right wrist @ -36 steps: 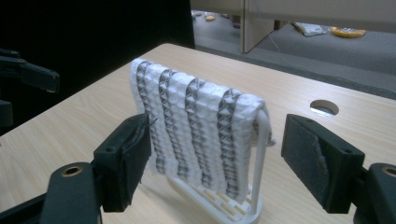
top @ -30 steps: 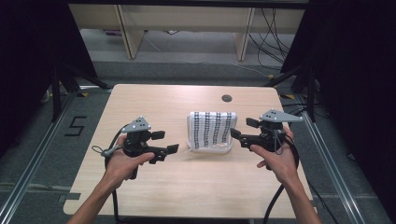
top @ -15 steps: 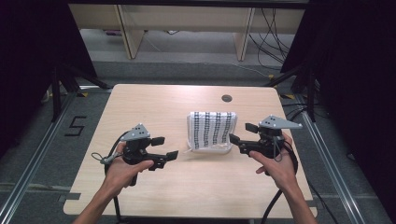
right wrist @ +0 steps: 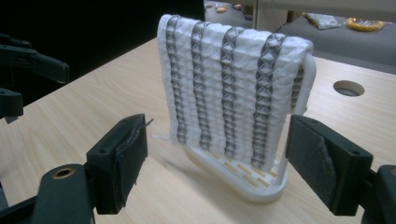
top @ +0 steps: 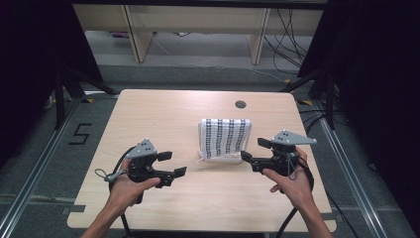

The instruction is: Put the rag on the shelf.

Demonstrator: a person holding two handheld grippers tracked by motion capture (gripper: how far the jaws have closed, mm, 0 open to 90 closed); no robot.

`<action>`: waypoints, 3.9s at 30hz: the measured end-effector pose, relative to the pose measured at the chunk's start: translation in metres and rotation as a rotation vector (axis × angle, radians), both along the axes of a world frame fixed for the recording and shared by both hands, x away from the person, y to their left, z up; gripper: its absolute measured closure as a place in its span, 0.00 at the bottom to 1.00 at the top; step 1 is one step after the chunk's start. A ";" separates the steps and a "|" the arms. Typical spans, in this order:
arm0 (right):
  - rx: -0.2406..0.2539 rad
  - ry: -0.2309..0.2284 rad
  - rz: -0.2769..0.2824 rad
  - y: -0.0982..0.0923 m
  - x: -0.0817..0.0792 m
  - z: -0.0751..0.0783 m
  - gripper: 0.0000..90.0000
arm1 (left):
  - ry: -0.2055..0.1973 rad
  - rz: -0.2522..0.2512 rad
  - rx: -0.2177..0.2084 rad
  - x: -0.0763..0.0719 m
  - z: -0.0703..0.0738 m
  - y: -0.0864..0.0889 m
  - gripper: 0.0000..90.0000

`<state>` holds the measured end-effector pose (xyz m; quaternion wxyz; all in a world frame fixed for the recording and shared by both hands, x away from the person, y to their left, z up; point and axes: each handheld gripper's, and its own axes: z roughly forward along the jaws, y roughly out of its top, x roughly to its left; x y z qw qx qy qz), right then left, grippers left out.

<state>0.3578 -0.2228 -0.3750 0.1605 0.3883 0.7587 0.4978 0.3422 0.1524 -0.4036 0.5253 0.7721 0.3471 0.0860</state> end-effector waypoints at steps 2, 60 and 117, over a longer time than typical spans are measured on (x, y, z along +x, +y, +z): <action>0.000 -0.010 0.023 0.000 0.001 -0.003 0.24 | -0.004 -0.003 -0.009 -0.001 -0.002 0.002 0.24; -0.022 0.054 0.082 0.005 -0.042 -0.064 0.23 | -0.001 -0.034 0.080 -0.051 -0.071 0.013 0.19; -0.135 0.113 0.194 0.022 -0.077 -0.112 0.19 | 0.007 -0.075 0.188 -0.067 -0.101 -0.001 0.18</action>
